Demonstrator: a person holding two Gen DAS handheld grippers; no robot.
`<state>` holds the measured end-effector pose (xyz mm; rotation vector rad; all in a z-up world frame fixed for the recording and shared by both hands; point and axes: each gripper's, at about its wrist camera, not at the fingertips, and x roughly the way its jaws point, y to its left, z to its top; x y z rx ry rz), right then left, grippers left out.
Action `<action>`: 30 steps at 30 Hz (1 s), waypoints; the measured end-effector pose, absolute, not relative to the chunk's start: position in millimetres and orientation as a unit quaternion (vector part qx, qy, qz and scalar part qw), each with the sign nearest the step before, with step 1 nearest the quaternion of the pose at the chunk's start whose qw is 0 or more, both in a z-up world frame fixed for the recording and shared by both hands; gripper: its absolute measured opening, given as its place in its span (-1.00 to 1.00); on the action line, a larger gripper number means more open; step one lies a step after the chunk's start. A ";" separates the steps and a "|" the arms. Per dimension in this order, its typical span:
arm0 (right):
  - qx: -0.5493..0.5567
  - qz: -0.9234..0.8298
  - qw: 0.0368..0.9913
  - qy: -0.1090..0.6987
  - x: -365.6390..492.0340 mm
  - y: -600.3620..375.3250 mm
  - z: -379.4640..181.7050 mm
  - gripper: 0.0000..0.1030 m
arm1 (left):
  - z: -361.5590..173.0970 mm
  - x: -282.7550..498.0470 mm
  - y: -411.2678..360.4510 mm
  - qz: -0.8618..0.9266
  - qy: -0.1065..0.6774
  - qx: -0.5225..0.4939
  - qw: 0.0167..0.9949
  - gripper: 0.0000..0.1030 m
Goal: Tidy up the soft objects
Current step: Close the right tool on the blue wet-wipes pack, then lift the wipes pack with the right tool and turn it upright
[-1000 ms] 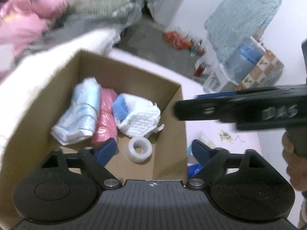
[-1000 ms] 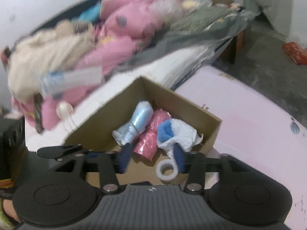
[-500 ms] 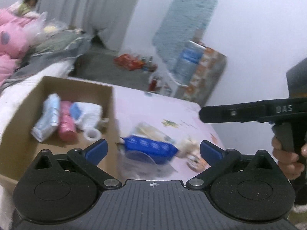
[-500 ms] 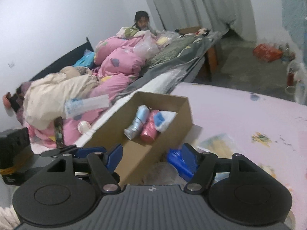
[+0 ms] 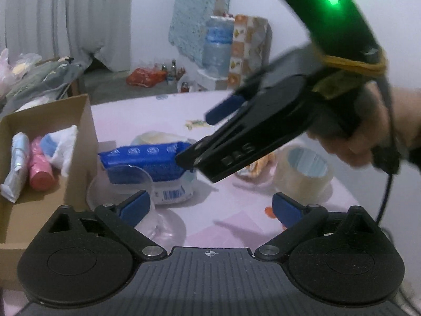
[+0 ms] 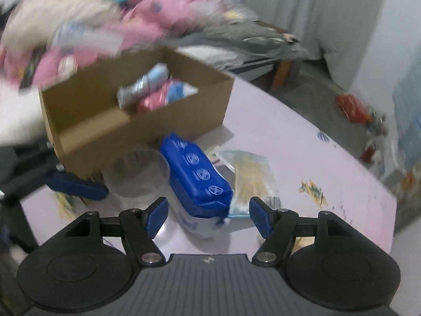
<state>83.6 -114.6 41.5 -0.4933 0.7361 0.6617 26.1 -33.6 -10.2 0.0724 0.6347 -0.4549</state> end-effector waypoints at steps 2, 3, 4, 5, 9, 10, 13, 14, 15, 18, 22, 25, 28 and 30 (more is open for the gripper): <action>-0.267 0.326 0.836 0.351 92.2 -109.6 30.1 0.38 | -17.9 29.4 -35.8 -0.224 0.316 0.043 0.921 0.84; -0.276 0.331 0.831 0.350 94.6 -108.0 25.3 0.38 | -20.9 32.6 -36.0 -0.226 0.319 0.044 0.919 0.84; -0.291 0.337 0.824 0.350 99.0 -105.1 20.1 0.38 | -22.3 33.1 -35.8 -0.227 0.322 0.044 0.918 0.83; -0.303 0.341 0.819 0.348 102.8 -102.3 15.1 0.38 | -24.4 35.4 -35.5 -0.228 0.326 0.045 0.916 0.82; -0.317 0.369 0.802 0.348 115.5 -94.0 -1.6 0.34 | -29.4 38.6 -30.7 -0.229 0.339 0.043 0.911 0.73; -0.313 0.376 0.798 0.353 117.6 -93.2 -4.5 0.29 | -30.1 38.1 -28.8 -0.229 0.342 0.042 0.910 0.72; -0.281 0.385 0.800 0.364 120.1 -97.0 -6.6 0.19 | -30.8 33.3 -27.6 -0.230 0.347 0.043 0.908 0.72; -0.273 0.385 0.802 0.366 119.9 -99.0 -6.0 0.15 | -30.9 31.7 -26.2 -0.230 0.347 0.043 0.908 0.72; -0.260 0.382 0.806 0.370 119.8 -101.9 -5.1 0.12 | -31.1 29.4 -24.4 -0.231 0.347 0.044 0.908 0.72; -0.231 0.365 0.814 0.388 115.3 -111.7 -0.6 0.09 | -32.1 21.8 -19.6 -0.232 0.346 0.046 0.908 0.72; -0.216 0.324 0.826 0.407 93.6 -127.6 2.6 0.07 | -34.2 13.2 -13.3 -0.228 0.344 0.042 0.910 0.72; -0.201 0.288 0.836 0.422 69.4 -140.6 4.7 0.07 | -34.7 5.3 -4.9 -0.228 0.343 0.027 0.911 0.72; -0.214 0.254 0.845 0.419 34.0 -147.4 6.2 0.07 | -35.5 -4.5 9.5 -0.231 0.343 0.007 0.911 0.72; -0.228 0.234 0.851 0.412 7.7 -146.3 5.6 0.07 | -35.9 -9.3 17.8 -0.237 0.346 -0.008 0.908 0.72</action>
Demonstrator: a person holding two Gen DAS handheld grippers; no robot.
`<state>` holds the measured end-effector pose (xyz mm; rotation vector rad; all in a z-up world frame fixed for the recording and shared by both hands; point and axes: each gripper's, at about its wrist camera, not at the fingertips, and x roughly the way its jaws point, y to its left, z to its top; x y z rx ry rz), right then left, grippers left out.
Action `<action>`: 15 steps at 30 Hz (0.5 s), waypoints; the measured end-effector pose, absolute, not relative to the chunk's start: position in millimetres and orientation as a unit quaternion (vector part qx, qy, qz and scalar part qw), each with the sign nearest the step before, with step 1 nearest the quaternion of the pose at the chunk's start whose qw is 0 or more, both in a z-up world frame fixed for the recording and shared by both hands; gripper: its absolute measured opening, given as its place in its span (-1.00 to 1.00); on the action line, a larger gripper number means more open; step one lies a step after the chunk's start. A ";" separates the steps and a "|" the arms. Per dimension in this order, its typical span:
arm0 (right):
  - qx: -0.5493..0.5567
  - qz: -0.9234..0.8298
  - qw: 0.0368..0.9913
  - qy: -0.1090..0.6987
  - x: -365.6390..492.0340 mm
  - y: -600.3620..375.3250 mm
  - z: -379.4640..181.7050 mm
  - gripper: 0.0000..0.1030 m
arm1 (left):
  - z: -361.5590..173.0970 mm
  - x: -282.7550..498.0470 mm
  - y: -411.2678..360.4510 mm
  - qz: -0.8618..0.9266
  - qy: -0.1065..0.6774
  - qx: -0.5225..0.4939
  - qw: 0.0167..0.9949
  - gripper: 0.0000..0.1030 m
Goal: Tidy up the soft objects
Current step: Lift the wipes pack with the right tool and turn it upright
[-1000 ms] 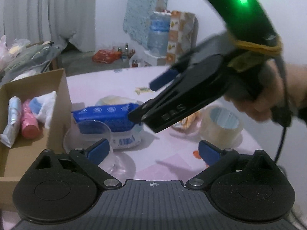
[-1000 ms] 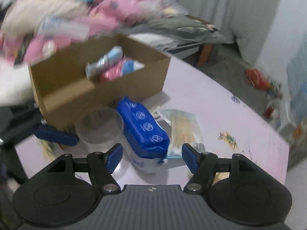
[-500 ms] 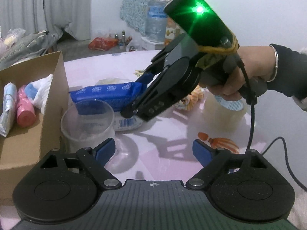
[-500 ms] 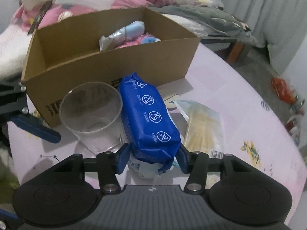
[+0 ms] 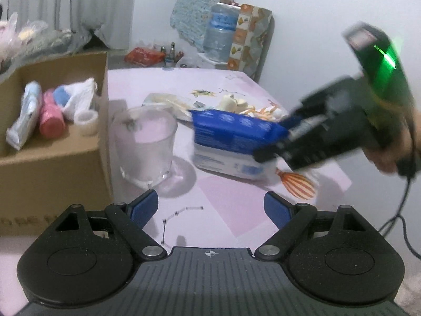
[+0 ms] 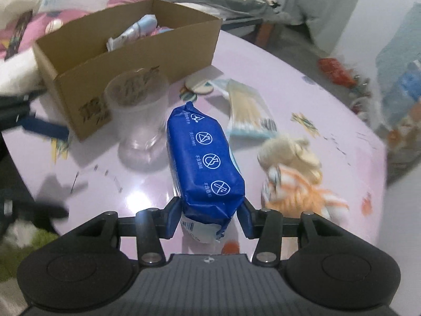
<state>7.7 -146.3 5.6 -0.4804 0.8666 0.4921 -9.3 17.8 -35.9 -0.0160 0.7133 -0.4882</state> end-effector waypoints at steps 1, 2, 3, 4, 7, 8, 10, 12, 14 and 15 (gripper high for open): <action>-0.233 0.229 0.851 0.410 -1.1 -144.2 3.8 0.07 | -36.2 -11.7 22.4 -0.242 0.348 -0.019 0.906 0.72; -0.237 0.225 0.852 0.409 -11.0 -141.7 1.7 0.07 | -36.7 -13.3 26.6 -0.246 0.350 -0.029 0.903 0.72; -0.243 0.221 0.853 0.406 -21.3 -138.1 -0.4 0.07 | -37.7 -14.3 31.3 -0.252 0.355 -0.042 0.899 0.73; -0.252 0.217 0.857 0.394 -33.0 -133.6 -1.8 0.07 | -38.9 -14.7 35.1 -0.259 0.359 -0.054 0.895 0.73; -0.256 0.224 0.862 0.375 -55.0 -121.3 -1.7 0.08 | -43.5 -17.0 41.6 -0.278 0.371 -0.078 0.882 0.73; -0.251 0.230 0.864 0.371 -57.5 -118.4 -1.1 0.08 | -44.5 -17.6 42.1 -0.285 0.376 -0.080 0.878 0.73; -0.237 0.245 0.866 0.366 -63.4 -116.9 1.0 0.09 | -46.3 -21.2 43.2 -0.289 0.380 -0.083 0.875 0.73; -0.216 0.265 0.863 0.371 -64.8 -118.6 3.1 0.11 | -47.2 -23.7 44.8 -0.290 0.383 -0.085 0.873 0.73; -0.185 0.290 0.858 0.381 -63.5 -122.9 3.9 0.14 | -47.6 -25.8 48.7 -0.290 0.384 -0.089 0.872 0.73; -0.165 0.300 0.856 0.388 -64.4 -125.9 4.2 0.14 | -47.4 -25.4 49.8 -0.289 0.385 -0.092 0.872 0.73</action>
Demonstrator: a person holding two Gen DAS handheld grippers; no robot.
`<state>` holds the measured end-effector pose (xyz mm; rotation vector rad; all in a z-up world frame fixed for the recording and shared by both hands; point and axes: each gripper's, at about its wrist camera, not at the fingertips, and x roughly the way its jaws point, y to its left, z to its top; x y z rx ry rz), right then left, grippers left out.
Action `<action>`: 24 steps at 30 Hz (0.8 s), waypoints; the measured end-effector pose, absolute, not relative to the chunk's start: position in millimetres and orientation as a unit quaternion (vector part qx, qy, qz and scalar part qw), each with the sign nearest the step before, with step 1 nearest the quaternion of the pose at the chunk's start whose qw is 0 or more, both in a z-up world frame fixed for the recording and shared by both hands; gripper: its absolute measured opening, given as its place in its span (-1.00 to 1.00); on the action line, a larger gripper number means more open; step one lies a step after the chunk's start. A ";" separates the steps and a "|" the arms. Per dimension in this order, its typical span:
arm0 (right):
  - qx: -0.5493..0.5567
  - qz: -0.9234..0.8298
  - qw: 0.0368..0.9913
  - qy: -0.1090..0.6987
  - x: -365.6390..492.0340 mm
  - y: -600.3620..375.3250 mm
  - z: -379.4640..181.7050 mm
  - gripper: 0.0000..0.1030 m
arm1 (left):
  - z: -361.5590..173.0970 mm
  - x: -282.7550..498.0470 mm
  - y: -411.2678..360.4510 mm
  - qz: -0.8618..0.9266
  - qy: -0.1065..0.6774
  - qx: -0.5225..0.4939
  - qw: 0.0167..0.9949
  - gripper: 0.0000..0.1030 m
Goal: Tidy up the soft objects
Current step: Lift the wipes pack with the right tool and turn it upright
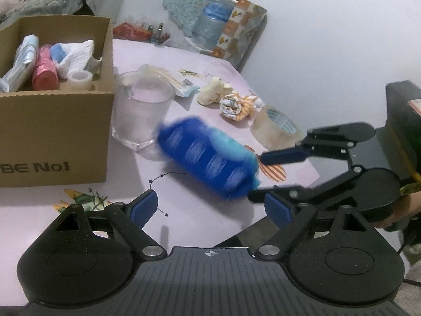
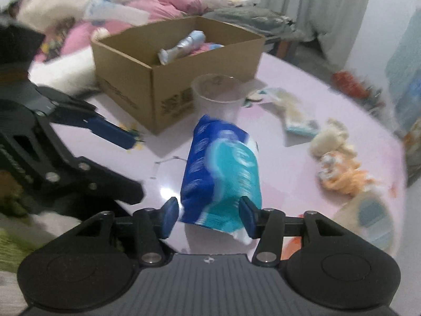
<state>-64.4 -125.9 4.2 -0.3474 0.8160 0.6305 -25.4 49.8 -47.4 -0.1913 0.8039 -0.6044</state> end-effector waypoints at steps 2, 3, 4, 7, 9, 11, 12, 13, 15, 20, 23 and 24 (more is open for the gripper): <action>-0.120 0.316 0.853 0.397 -61.9 -135.3 6.6 0.14 | -47.1 -25.0 52.4 -0.289 0.385 -0.096 0.871 0.74; -0.097 0.325 0.852 0.399 -60.3 -141.1 8.3 0.14 | -47.2 -22.9 53.5 -0.289 0.386 -0.098 0.871 0.74; -0.064 0.331 0.853 0.399 -57.6 -149.5 10.8 0.14 | -47.8 -20.8 52.6 -0.287 0.388 -0.099 0.870 0.74; 0.026 0.332 0.855 0.398 -45.7 -174.7 14.0 0.14 | -50.7 -14.6 48.1 -0.287 0.398 -0.097 0.866 0.74; 0.067 0.321 0.856 0.400 -33.4 -186.0 9.6 0.14 | -52.8 -9.7 42.0 -0.291 0.406 -0.094 0.861 0.74; 0.097 0.313 0.851 0.410 -20.8 -191.3 1.4 0.14 | -55.7 -6.3 36.2 -0.294 0.414 -0.088 0.857 0.74; 0.113 0.313 0.846 0.417 -13.6 -192.7 -4.5 0.14 | -56.6 -4.4 33.2 -0.297 0.418 -0.086 0.854 0.74; 0.132 0.316 0.838 0.425 -5.7 -193.6 -11.2 0.14 | -58.9 -2.9 30.9 -0.299 0.422 -0.084 0.852 0.74; 0.162 0.322 0.822 0.441 9.0 -192.7 -24.5 0.14 | -61.4 0.4 25.3 -0.306 0.431 -0.080 0.845 0.74; 0.197 0.337 0.795 0.465 31.1 -186.3 -50.3 0.15 | -70.1 11.5 13.2 -0.304 0.459 -0.073 0.832 0.74; 0.213 0.347 0.778 0.479 31.5 -184.4 -55.4 0.16 | -70.9 15.0 9.4 -0.299 0.460 -0.064 0.834 0.74; 0.214 0.348 0.775 0.483 30.9 -184.6 -54.9 0.16 | -70.8 15.8 9.5 -0.297 0.459 -0.061 0.835 0.74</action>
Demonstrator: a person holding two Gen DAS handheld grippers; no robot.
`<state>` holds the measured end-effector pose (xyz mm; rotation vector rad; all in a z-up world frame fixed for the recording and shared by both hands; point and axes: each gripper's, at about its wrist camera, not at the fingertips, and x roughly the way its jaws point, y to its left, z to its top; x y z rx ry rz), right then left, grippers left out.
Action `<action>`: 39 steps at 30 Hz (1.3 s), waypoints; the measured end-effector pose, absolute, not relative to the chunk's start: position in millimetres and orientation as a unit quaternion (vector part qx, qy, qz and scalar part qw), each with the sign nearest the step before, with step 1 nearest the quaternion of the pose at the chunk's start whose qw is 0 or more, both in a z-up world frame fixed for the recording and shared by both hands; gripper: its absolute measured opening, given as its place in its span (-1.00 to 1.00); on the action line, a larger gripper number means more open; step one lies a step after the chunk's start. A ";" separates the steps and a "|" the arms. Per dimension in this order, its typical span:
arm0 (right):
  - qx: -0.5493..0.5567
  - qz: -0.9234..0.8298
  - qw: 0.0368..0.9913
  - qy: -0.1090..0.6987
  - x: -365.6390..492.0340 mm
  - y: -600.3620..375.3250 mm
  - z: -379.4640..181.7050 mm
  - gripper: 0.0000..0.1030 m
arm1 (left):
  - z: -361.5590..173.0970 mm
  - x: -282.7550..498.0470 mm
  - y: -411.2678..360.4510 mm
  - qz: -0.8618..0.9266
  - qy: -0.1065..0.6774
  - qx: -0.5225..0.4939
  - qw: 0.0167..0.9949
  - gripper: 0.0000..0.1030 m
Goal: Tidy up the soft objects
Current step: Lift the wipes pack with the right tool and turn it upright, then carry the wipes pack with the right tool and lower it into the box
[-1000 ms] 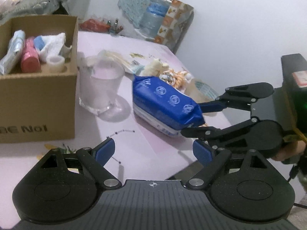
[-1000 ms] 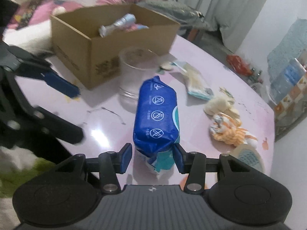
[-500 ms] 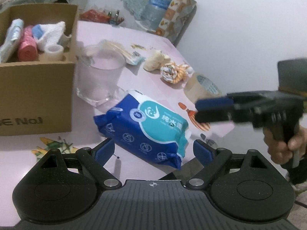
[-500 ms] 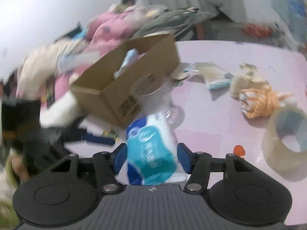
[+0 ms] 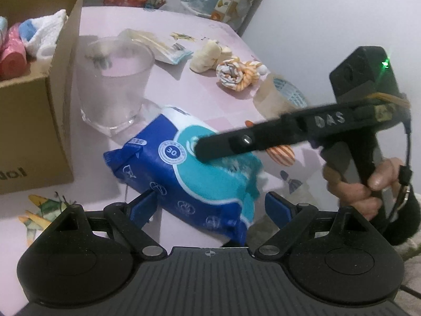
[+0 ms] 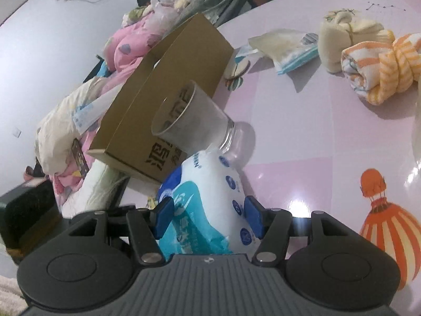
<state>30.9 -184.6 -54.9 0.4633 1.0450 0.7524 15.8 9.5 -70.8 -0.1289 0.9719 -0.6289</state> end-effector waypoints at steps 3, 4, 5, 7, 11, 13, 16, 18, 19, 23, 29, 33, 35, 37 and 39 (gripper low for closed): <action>0.231 0.354 0.756 0.500 26.3 -186.1 -56.8 0.16 | -70.5 18.6 11.5 -0.290 0.458 -0.054 0.839 0.76; 0.235 0.357 0.750 0.505 24.8 -186.2 -57.7 0.16 | -71.0 19.5 12.5 -0.289 0.459 -0.051 0.839 0.79; 0.234 0.357 0.749 0.506 23.5 -186.7 -58.1 0.16 | -71.2 20.8 13.3 -0.290 0.460 -0.050 0.838 0.80; 0.220 0.346 0.762 0.501 21.4 -185.0 -56.1 0.16 | -72.9 23.0 14.3 -0.297 0.465 -0.051 0.832 0.83; 0.224 0.347 0.761 0.501 22.5 -182.9 -57.6 0.16 | -78.0 26.4 9.1 -0.298 0.475 -0.041 0.827 0.89; 0.225 0.350 0.759 0.500 22.8 -180.7 -59.5 0.18 | -80.4 28.3 5.8 -0.296 0.479 -0.038 0.826 0.91; 0.223 0.350 0.762 0.497 22.8 -178.8 -60.1 0.23 | -80.7 27.9 2.3 -0.294 0.478 -0.028 0.827 0.92; 0.224 0.351 0.764 0.493 21.0 -178.2 -62.1 0.28 | -80.9 26.6 -0.4 -0.292 0.475 -0.021 0.830 0.93; 0.225 0.350 0.765 0.491 20.6 -177.1 -62.4 0.28 | -80.9 25.5 -2.0 -0.289 0.473 -0.018 0.832 0.93; 0.231 0.339 0.774 0.483 13.7 -176.4 -61.3 0.28 | -79.6 23.2 -4.7 -0.280 0.469 -0.016 0.838 0.91; 0.248 0.319 0.775 0.485 4.3 -177.6 -56.3 0.28 | -71.3 20.0 -6.1 -0.279 0.469 -0.021 0.838 0.91; 0.251 0.317 0.781 0.476 -6.2 -178.2 -43.5 0.28 | -57.2 9.4 -4.3 -0.280 0.456 -0.021 0.845 0.91; 0.251 0.319 0.786 0.466 -12.3 -177.2 -32.9 0.28 | -46.3 2.0 -2.0 -0.279 0.443 -0.020 0.852 0.91; 0.247 0.326 0.792 0.453 -18.4 -173.6 -19.1 0.28 | -34.0 -5.7 1.8 -0.276 0.427 -0.019 0.861 0.90; 0.240 0.337 0.799 0.436 -23.7 -167.0 -3.0 0.28 | -17.9 -14.3 7.5 -0.268 0.407 -0.015 0.873 0.90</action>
